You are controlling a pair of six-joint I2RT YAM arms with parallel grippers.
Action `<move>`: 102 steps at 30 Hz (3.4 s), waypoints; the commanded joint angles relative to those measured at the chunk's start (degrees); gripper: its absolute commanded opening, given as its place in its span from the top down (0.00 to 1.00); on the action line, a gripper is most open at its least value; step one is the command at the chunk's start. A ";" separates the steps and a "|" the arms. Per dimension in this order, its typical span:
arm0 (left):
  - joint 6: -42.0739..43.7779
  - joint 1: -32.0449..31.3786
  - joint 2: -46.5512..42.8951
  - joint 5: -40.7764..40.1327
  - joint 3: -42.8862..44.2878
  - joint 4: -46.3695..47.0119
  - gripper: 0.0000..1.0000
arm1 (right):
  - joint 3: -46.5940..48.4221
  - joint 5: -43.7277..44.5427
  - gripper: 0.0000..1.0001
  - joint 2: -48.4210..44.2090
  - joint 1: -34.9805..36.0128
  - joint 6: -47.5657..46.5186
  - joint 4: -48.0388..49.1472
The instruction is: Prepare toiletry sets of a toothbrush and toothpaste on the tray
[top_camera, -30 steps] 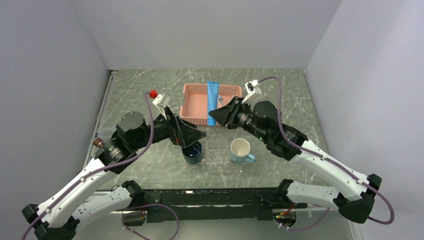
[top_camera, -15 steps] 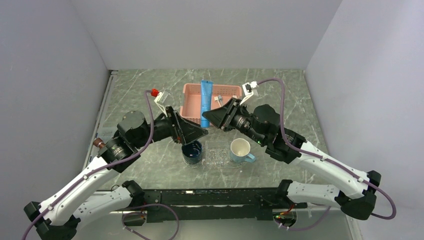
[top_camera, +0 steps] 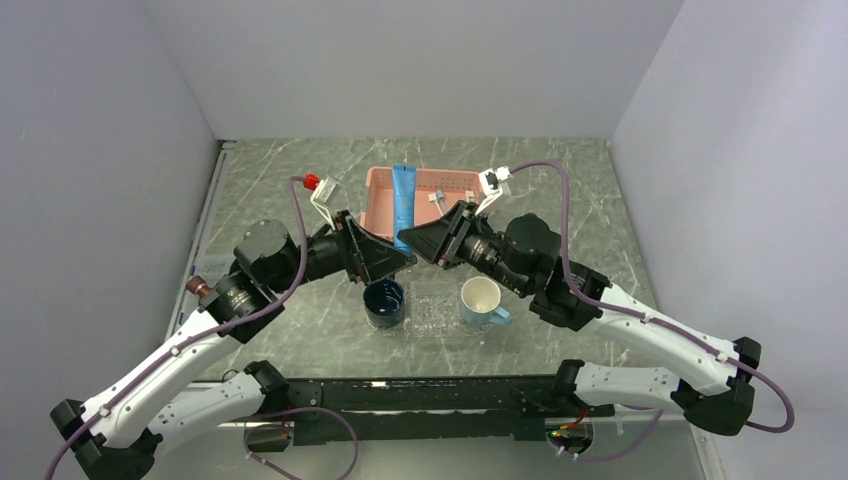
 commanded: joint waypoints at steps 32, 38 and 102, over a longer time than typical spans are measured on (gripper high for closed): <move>9.84 1.09 -0.83 14.93 1.87 -10.22 1.00 | 10.64 11.95 0.35 -10.30 2.13 -22.33 -23.03; 13.56 1.07 -0.43 20.91 1.68 -14.91 1.00 | 18.86 7.52 0.34 -6.36 2.02 -31.51 -32.87; 29.27 1.06 -7.39 42.87 -2.29 -29.12 1.00 | 17.04 -58.25 0.73 7.20 -2.89 -40.38 -31.21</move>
